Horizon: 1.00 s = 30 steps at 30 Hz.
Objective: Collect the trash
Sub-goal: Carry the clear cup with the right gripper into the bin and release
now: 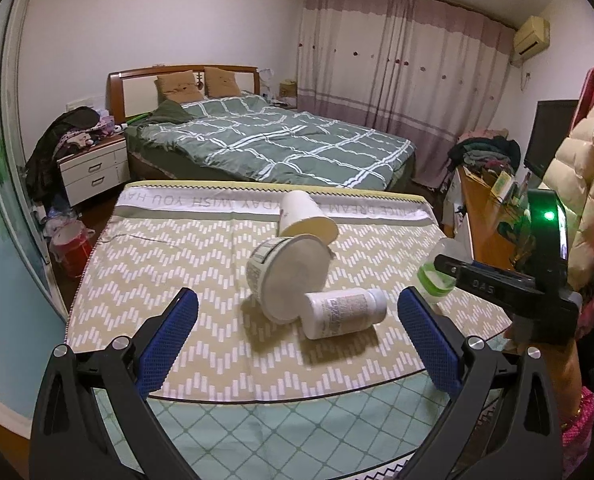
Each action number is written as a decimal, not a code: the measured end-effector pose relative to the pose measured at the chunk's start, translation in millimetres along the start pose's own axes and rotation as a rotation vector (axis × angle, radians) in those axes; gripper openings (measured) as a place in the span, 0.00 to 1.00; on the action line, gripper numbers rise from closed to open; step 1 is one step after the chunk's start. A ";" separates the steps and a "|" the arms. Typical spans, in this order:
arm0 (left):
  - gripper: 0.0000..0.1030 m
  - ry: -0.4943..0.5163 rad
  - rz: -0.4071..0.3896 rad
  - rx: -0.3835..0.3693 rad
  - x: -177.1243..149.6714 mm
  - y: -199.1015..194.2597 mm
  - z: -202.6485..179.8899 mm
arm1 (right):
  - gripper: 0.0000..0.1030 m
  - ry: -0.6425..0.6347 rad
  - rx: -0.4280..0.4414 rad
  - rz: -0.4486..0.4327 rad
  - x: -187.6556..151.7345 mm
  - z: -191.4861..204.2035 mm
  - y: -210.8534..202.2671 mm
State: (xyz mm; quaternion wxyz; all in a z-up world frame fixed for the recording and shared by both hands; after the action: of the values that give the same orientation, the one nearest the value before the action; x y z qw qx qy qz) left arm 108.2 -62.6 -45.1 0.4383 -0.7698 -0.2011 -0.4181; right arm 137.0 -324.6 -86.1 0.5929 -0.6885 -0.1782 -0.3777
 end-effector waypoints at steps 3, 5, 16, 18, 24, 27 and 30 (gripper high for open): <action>0.95 0.012 0.009 -0.005 -0.4 4.2 -5.0 | 0.46 0.025 -0.035 -0.008 -4.7 -18.1 -3.4; 0.95 0.017 0.016 -0.009 -1.1 7.0 -7.3 | 0.46 0.047 -0.064 -0.012 -6.9 -33.7 -4.7; 0.95 0.049 0.065 -0.036 -4.3 28.6 -29.0 | 0.46 0.215 -0.225 -0.012 -19.1 -132.3 -8.1; 0.95 0.059 0.076 -0.041 -5.3 33.6 -34.4 | 0.46 0.240 -0.250 -0.010 -20.2 -145.9 -7.3; 0.95 0.070 0.107 -0.050 -7.1 47.2 -43.3 | 0.46 0.315 -0.338 0.004 -28.8 -189.4 -6.1; 0.95 0.071 0.126 -0.052 -9.6 56.0 -45.6 | 0.46 0.343 -0.368 0.014 -33.8 -204.4 -3.5; 0.95 0.071 0.140 -0.053 -11.6 62.9 -46.4 | 0.46 0.360 -0.388 0.032 -39.6 -212.8 0.6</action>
State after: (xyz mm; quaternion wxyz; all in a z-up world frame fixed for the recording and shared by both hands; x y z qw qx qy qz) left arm 122.4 -134.7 -74.1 0.4527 -0.7780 -0.1202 -0.4187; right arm 45.9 -519.1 -113.0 0.4781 -0.7137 0.0169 -0.5117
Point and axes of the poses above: each gripper's, at about its wrist camera, not at the fingertips, and y roughly the way its jaws point, z to its left, x to its top, the point moved 3 cm from there along y, roughly the way its jaws point, and after that the axes turned 14 degrees about -x, right-handed, at the moved point
